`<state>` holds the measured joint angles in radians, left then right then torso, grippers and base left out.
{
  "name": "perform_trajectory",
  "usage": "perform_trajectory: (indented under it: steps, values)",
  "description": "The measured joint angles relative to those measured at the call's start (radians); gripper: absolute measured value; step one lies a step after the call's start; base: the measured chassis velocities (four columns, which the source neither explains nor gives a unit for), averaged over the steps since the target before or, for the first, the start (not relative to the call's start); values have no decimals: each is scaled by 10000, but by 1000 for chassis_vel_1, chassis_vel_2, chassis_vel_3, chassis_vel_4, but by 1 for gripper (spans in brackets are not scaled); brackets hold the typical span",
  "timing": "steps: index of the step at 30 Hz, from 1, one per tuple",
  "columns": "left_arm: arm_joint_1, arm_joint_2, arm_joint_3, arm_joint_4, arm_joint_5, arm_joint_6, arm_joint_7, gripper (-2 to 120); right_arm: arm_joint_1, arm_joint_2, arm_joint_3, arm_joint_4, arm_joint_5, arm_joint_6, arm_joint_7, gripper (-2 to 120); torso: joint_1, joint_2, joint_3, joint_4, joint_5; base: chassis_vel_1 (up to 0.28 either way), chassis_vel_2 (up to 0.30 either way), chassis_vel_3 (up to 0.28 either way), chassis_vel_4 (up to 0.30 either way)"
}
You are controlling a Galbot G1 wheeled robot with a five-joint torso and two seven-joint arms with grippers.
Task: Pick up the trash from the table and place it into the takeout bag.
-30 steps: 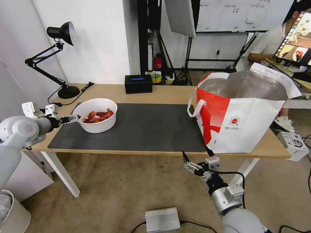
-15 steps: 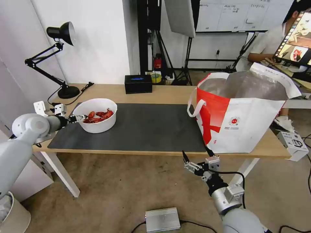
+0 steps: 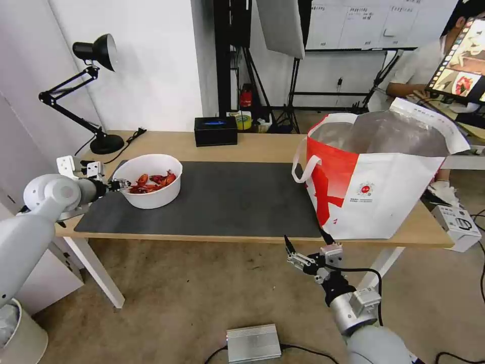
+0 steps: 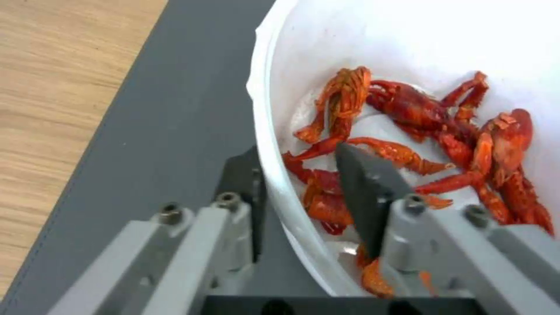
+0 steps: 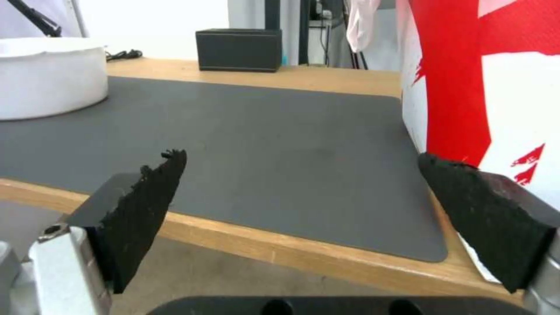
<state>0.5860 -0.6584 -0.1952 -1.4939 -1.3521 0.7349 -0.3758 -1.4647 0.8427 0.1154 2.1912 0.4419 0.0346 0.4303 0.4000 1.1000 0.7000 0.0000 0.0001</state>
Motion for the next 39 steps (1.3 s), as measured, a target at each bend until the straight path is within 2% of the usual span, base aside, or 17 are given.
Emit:
perform_trajectory:
  steps: [1,4,5,8,19,26,27,29,30,32,39]
  values:
    - [0,0,0,0,0,0,0,28,0,0,0,0,0,0,0,100,0,0,0,0,0,0,0,0,0]
    - [104,1,-68,-109,-50,4,21,13,0,0,0,0,0,0,0,100,0,0,0,0,-1,0,0,0,0]
    - [104,1,-68,-109,-50,4,21,13,0,0,0,0,0,0,0,100,0,0,0,0,-1,0,0,0,0]
    - [211,-24,-246,-238,-169,12,29,0,0,0,0,0,0,0,0,100,0,0,0,0,-1,0,0,0,0]
    - [368,45,-687,-868,-701,-204,32,0,0,0,0,0,0,0,0,100,0,0,0,0,-1,0,0,0,0]
    - [395,326,-729,-2126,-1174,-346,138,0,0,0,0,0,0,0,0,100,0,0,0,1,0,0,0,0,0]
    - [395,326,-729,-2126,-1174,-346,138,0,0,0,0,0,0,0,0,100,0,0,0,1,0,0,0,0,0]
    - [295,394,-670,-2686,-1343,-416,241,0,0,0,0,0,0,0,0,100,0,0,-1,1,1,0,0,0,0]
    - [295,394,-670,-2686,-1343,-416,241,0,0,0,0,0,0,0,0,100,0,0,-1,1,1,0,0,0,0]
    - [59,438,-485,-3207,-1647,-478,249,0,0,0,0,0,0,0,0,100,-2,0,0,0,0,0,0,0,0]
    - [-626,436,9,-3973,-2153,-844,591,0,0,0,-1,0,0,0,0,100,-1,0,-1,0,0,0,0,0,0]
